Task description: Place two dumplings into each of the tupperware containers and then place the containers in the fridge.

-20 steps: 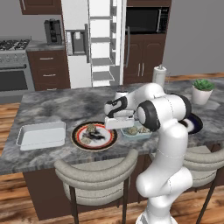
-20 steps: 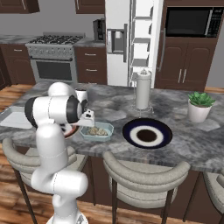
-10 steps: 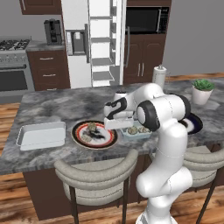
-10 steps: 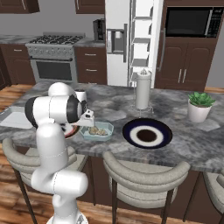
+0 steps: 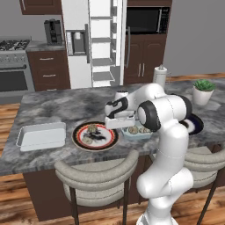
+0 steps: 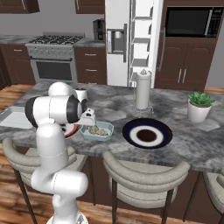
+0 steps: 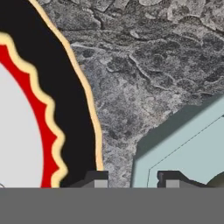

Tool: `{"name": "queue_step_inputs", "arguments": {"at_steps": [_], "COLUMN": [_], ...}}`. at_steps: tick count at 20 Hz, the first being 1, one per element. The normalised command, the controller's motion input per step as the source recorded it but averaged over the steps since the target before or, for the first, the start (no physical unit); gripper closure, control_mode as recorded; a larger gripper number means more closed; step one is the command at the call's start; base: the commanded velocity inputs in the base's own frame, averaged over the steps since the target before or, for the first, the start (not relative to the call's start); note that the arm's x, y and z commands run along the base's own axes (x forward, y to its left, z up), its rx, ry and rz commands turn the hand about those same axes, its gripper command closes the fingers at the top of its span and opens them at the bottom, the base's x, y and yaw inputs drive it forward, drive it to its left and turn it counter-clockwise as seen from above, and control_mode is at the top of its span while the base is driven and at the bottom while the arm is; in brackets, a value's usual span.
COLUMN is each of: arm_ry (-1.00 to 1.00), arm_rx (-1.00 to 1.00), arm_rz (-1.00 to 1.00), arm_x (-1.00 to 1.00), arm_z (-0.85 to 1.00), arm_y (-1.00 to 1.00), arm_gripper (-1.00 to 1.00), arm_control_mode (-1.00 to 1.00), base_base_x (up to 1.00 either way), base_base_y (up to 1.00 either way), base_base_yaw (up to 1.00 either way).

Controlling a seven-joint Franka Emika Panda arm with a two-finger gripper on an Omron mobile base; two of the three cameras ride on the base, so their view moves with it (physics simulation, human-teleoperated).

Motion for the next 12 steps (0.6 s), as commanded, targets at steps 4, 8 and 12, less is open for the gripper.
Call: {"name": "queue_step_inputs", "arguments": {"at_steps": [4,8,12], "arm_ry": [0.00,0.00,0.00], "arm_rx": [0.00,0.00,-0.03], "arm_rz": [0.00,0.07,0.14], "arm_x": [0.00,-0.01,-0.19], "arm_z": [0.00,0.08,0.26], "arm_y": [0.00,-0.13,-0.26], "arm_gripper": [1.00,1.00,1.00], "arm_control_mode": [-1.00,-1.00,-1.00], "base_base_x": [0.00,0.00,0.00], "base_base_y": [0.00,0.00,0.00], "base_base_yaw": [0.00,0.00,0.00]}}
